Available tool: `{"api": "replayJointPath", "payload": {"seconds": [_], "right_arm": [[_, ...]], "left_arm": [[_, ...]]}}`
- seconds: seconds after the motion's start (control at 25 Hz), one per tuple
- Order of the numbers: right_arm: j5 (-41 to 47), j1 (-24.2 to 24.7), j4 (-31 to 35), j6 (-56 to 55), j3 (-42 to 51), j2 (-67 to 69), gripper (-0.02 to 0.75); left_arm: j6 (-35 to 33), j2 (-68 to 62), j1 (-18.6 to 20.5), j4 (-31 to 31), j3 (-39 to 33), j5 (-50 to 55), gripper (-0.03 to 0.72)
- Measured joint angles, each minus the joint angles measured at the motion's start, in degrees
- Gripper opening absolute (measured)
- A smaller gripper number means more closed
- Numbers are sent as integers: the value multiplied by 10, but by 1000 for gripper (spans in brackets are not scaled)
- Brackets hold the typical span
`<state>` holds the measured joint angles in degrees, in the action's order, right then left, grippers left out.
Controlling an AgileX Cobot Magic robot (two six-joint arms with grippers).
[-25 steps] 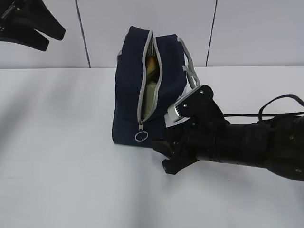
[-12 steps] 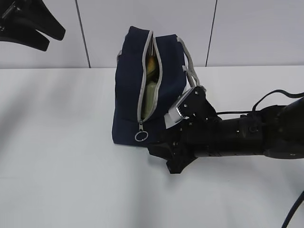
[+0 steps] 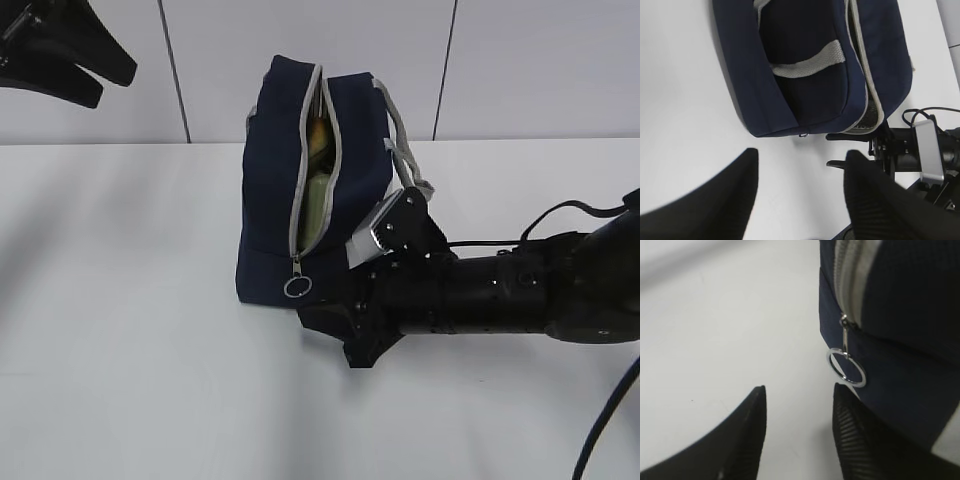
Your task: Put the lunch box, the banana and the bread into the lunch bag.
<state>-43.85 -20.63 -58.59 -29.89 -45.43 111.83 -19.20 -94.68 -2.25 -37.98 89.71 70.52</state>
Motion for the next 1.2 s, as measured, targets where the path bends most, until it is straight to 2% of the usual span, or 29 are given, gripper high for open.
{"api": "replayJointPath", "payload": {"seconds": [0.2, 0.36, 0.48, 0.68, 0.84, 1.2], "right_arm": [[-1, 0, 38, 15, -1, 24, 410], [-12, 0, 51, 25, -1, 29, 419], [-15, 0, 52, 28, -1, 29, 419], [-15, 0, 52, 29, -1, 29, 420], [-16, 0, 52, 32, -1, 30, 420], [-31, 0, 46, 32, -28, 47, 423]], "left_arm": [[-7, 0, -14, 24, 0, 0, 392], [-23, -1, -42, 25, -5, -13, 392], [-42, -1, -52, 21, -41, -43, 392], [-123, -1, -52, -44, -122, -84, 392], [-181, -1, -52, -96, -154, -104, 392], [-196, -1, -52, -111, -158, -119, 392]]}}
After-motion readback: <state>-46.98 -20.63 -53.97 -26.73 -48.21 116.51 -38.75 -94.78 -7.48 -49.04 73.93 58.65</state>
